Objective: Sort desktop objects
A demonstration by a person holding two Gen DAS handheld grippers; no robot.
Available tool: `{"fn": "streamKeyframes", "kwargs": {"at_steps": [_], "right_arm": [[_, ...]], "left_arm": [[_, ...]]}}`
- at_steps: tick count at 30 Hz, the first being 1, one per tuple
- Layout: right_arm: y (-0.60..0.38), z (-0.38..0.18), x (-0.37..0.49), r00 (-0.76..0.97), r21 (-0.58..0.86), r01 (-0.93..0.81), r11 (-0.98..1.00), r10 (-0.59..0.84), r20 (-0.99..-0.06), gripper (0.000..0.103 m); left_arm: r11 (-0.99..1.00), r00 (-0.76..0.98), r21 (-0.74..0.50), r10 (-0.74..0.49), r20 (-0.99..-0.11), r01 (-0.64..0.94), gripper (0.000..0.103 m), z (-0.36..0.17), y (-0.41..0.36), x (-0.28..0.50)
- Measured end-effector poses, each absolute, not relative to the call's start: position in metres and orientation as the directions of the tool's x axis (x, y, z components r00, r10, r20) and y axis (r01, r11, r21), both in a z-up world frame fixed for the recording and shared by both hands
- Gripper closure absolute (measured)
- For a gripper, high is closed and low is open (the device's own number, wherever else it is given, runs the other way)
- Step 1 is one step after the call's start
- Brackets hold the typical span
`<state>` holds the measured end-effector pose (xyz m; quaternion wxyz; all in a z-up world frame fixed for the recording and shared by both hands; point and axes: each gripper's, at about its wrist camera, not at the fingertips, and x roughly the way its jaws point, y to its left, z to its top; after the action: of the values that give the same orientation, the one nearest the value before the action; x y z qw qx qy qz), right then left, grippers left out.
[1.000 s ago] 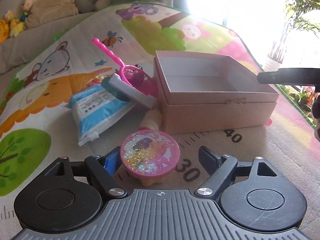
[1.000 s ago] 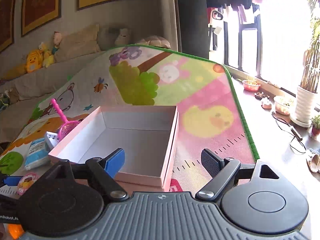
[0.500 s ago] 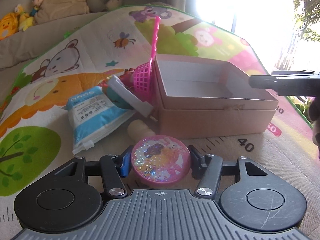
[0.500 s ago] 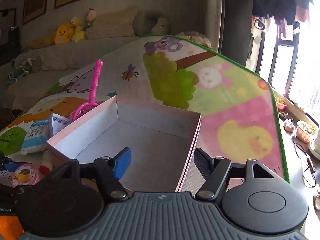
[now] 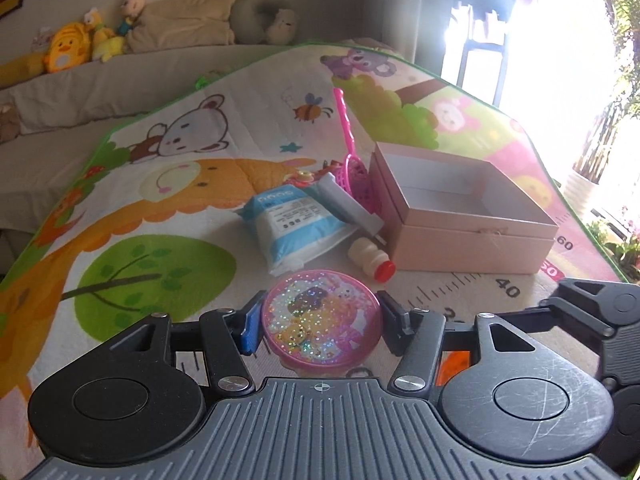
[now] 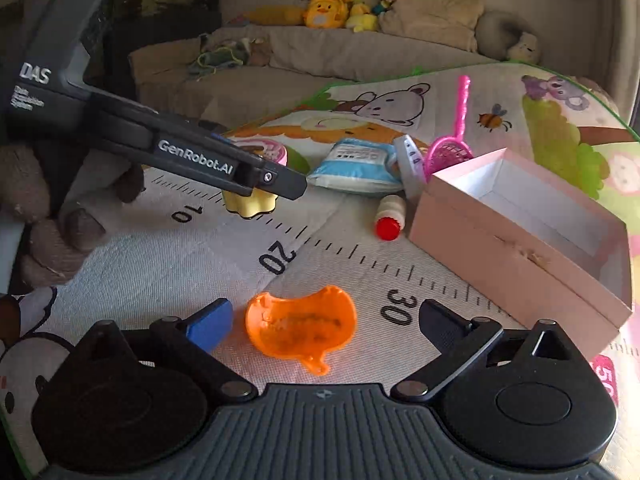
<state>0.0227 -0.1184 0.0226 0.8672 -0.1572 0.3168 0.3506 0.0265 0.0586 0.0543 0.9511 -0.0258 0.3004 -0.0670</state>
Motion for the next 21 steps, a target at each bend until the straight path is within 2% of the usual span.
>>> {"fn": "streamKeyframes", "kwargs": {"at_steps": [1, 2, 3, 4, 8, 11, 16, 21], "right_arm": [[-0.116, 0.02, 0.025, 0.536, -0.037, -0.709, 0.704, 0.505, -0.676, 0.018], [-0.114, 0.017, 0.027, 0.52, -0.028, -0.71, 0.704, 0.496, -0.695, 0.032], [-0.114, 0.017, 0.028, 0.505, -0.013, -0.714, 0.7, 0.502, -0.702, 0.041], [-0.118, 0.021, 0.028, 0.499, 0.001, -0.71, 0.704, 0.504, -0.705, 0.043], [-0.145, 0.048, 0.014, 0.549, -0.042, -0.69, 0.722, 0.485, -0.681, 0.043], [-0.177, 0.081, 0.006, 0.577, -0.053, -0.673, 0.738, 0.479, -0.662, 0.043], [-0.228, 0.149, 0.027, 0.727, -0.078, -0.552, 0.83, 0.433, -0.533, 0.043], [-0.244, 0.167, 0.078, 0.841, -0.138, -0.413, 0.9, 0.319, -0.438, 0.043]], "left_arm": [[0.989, 0.805, -0.087, -0.147, -0.574, 0.118, 0.041, 0.053, 0.058, 0.022], [0.989, 0.801, -0.083, -0.149, -0.58, 0.124, 0.041, 0.052, 0.057, 0.018], [0.989, 0.796, -0.079, -0.15, -0.586, 0.129, 0.041, 0.05, 0.057, 0.014], [0.988, 0.791, -0.077, -0.151, -0.593, 0.131, 0.042, 0.049, 0.055, 0.011], [0.982, 0.776, -0.08, -0.184, -0.604, 0.171, 0.042, 0.054, 0.046, 0.004], [0.976, 0.79, -0.053, -0.203, -0.579, 0.213, 0.042, 0.072, 0.032, 0.007], [0.944, 0.823, -0.049, -0.309, -0.477, 0.326, 0.042, 0.125, -0.003, 0.046], [0.93, 0.825, -0.088, -0.358, -0.437, 0.357, 0.041, 0.158, -0.044, 0.128]]}}
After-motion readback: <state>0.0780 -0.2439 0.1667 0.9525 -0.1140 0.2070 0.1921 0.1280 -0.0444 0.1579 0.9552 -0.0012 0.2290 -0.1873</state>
